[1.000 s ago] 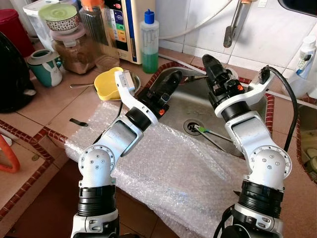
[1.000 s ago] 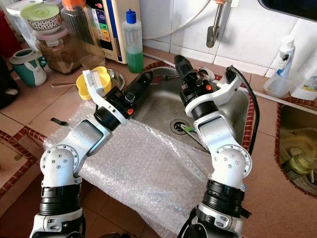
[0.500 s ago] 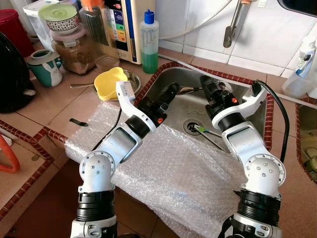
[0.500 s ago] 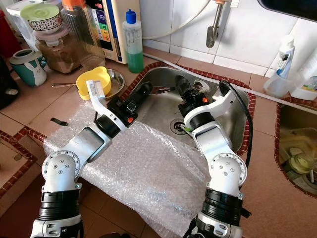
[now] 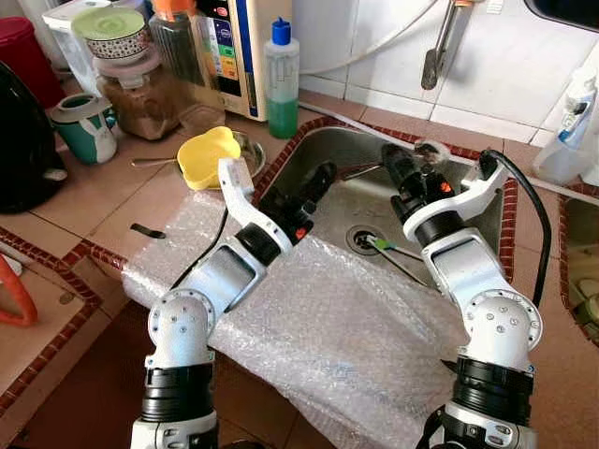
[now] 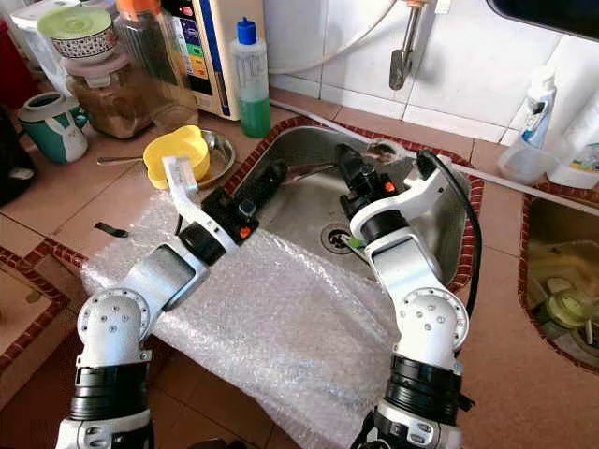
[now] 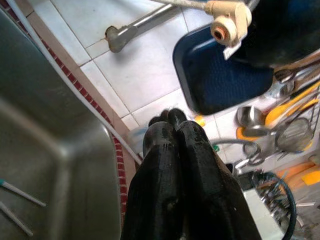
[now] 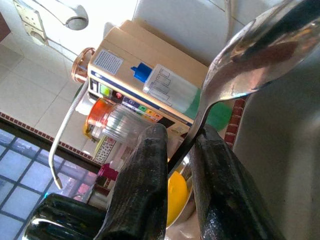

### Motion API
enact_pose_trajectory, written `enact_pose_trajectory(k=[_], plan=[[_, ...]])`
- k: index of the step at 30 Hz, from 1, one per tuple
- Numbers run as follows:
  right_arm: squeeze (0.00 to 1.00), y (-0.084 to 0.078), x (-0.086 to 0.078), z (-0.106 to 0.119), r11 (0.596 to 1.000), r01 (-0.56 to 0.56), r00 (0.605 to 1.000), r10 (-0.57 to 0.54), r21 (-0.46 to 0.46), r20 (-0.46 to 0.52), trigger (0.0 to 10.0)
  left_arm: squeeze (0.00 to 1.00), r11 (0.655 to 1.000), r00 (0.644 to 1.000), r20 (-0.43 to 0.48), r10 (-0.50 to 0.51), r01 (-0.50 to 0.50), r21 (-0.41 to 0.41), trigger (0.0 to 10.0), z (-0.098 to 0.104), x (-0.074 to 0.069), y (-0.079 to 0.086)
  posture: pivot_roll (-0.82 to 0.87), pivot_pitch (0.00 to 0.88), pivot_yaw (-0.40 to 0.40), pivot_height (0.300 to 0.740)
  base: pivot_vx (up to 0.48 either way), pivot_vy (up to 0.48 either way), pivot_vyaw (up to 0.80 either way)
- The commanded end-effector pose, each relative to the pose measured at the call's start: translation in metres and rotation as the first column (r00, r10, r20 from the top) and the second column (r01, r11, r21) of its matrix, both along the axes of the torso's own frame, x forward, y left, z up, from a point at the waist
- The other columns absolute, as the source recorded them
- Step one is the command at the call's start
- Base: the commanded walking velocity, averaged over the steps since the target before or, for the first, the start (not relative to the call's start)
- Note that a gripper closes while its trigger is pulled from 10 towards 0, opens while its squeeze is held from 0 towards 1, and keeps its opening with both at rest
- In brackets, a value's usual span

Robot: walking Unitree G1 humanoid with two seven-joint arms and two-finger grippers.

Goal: Kitchen organization

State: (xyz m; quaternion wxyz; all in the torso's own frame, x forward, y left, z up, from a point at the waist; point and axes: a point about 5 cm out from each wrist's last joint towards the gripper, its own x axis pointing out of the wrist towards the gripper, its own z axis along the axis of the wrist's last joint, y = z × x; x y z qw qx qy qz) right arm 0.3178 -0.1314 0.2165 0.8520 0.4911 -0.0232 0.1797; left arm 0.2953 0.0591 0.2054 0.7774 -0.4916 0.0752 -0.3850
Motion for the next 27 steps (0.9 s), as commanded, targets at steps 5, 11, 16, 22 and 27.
enact_pose_trajectory(k=[5, 11, 16, 22, 27], plan=[[0.00, 0.000, 0.003, 0.001, 0.999, 0.013, 1.000, -0.013, -0.031, -0.006, 0.0, 1.00, 0.994, 0.994, 0.068, -0.085, 0.080, 0.074, 10.0, 0.005, -0.011, -0.010, -0.03, 0.115, 0.027, 0.740, 0.000, 0.000, 0.00], [0.00, -0.002, 0.004, 0.001, 0.999, 0.023, 1.000, -0.024, -0.039, -0.004, 0.0, 1.00, 0.989, 0.995, 0.076, -0.068, 0.057, 0.136, 10.0, 0.006, -0.010, -0.005, -0.02, 0.116, 0.029, 0.740, 0.000, 0.000, 0.00], [0.00, -0.007, 0.007, 0.002, 0.998, 0.052, 0.999, -0.052, -0.048, 0.006, 0.0, 1.00, 0.973, 0.996, 0.059, -0.061, 0.046, 0.227, 10.0, 0.001, -0.007, 0.007, -0.01, 0.114, 0.038, 0.740, 0.000, 0.000, 0.00], [0.00, -0.013, 0.010, 0.003, 0.994, 0.084, 0.996, -0.084, -0.073, 0.010, 0.0, 1.00, 0.952, 0.995, 0.068, -0.079, 0.055, 0.301, 10.0, -0.002, -0.010, 0.009, 0.01, 0.109, 0.041, 0.740, 0.000, 0.000, 0.00], [0.00, -0.015, 0.013, 0.003, 0.987, 0.081, 0.997, -0.077, -0.138, 0.033, 0.0, 1.00, 0.928, 0.993, 0.097, -0.071, 0.030, 0.372, 10.0, -0.002, -0.009, 0.018, 0.02, 0.097, 0.048, 0.740, 0.000, 0.000, 0.00]])
